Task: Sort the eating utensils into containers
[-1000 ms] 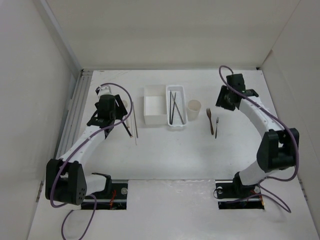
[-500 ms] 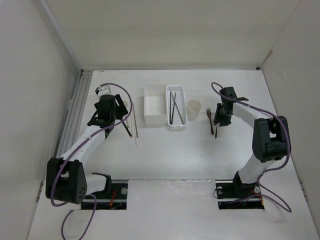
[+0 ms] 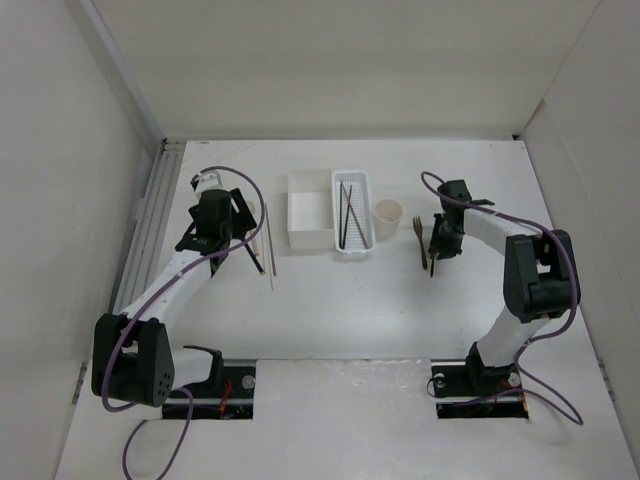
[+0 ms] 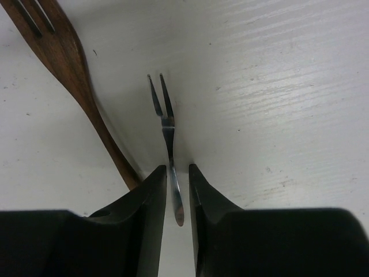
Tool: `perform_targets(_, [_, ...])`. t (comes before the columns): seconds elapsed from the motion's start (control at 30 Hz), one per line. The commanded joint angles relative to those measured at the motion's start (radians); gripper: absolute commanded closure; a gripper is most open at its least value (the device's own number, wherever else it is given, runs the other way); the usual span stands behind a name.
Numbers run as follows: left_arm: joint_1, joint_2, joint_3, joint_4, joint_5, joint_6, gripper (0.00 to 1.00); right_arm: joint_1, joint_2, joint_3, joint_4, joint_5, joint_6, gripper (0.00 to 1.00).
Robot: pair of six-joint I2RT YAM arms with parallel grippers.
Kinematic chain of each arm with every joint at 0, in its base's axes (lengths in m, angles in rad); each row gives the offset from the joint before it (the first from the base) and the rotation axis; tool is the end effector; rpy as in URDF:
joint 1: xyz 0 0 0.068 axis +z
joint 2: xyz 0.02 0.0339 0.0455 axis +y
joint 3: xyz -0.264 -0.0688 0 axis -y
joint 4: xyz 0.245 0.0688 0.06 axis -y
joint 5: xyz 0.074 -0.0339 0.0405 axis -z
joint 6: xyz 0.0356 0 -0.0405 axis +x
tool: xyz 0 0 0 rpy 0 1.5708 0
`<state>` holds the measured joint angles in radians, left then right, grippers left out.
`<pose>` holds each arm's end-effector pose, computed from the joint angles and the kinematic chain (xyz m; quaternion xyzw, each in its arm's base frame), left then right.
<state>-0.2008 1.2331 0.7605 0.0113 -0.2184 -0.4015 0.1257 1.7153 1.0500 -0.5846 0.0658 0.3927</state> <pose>0.2714 -0.0474 0.2561 -0.1418 0.8350 -0.0668 0.5275 0.3201 0.0381 0.1668 0.1365 0.9771 0.0095 0.1627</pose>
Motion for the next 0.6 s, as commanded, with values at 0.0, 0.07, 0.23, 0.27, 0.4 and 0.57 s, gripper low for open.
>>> perform_targets(0.0, [0.004,-0.012,-0.007,0.029,-0.015,-0.007,0.31,-0.003,0.027,0.004,0.000,-0.017,0.017,0.74])
perform_targets(0.07, [0.004,-0.012,-0.007,0.029,-0.015,-0.007,0.31,-0.003,0.037,0.004,0.000,-0.017,0.017,0.83])
perform_targets(0.23, [0.004,-0.021,-0.016,0.029,-0.024,-0.007,0.31,-0.003,0.046,0.015,0.000,-0.017,0.017,1.00])
perform_targets(0.27, [0.004,-0.021,-0.016,0.029,-0.024,-0.007,0.31,-0.003,0.034,0.004,0.011,-0.017,0.017,1.00])
perform_targets(0.4, [0.004,-0.021,-0.016,0.029,-0.033,-0.007,0.31,-0.003,-0.025,-0.008,0.029,0.043,0.029,1.00])
perform_targets(0.57, [0.004,-0.021,-0.016,0.029,-0.033,-0.007,0.31,0.017,-0.158,-0.018,0.051,0.127,0.029,1.00])
